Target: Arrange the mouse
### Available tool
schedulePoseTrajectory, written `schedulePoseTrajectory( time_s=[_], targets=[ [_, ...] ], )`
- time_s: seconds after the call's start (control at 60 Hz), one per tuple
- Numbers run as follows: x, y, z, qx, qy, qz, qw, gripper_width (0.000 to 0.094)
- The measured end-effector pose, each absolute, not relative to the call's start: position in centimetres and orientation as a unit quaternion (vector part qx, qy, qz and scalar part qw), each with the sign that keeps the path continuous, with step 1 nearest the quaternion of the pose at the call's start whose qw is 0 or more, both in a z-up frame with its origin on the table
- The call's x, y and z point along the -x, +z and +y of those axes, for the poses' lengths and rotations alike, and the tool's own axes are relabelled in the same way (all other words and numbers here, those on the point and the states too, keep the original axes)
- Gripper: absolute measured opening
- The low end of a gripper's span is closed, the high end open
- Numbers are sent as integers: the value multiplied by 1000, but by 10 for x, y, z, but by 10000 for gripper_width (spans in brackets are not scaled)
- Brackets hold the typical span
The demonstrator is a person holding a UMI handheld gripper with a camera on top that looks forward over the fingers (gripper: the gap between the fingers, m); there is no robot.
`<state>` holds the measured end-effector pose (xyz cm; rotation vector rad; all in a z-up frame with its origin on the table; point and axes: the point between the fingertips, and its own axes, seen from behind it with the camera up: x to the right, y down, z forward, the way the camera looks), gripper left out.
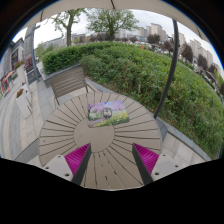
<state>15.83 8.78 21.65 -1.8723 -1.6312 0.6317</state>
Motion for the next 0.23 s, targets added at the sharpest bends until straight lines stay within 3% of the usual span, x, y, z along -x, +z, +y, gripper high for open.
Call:
schedulePoseTrajectory(
  time_s=[0.233],
  targets=[
    [-162,206,73,687,250,-629,264,839]
  ],
)
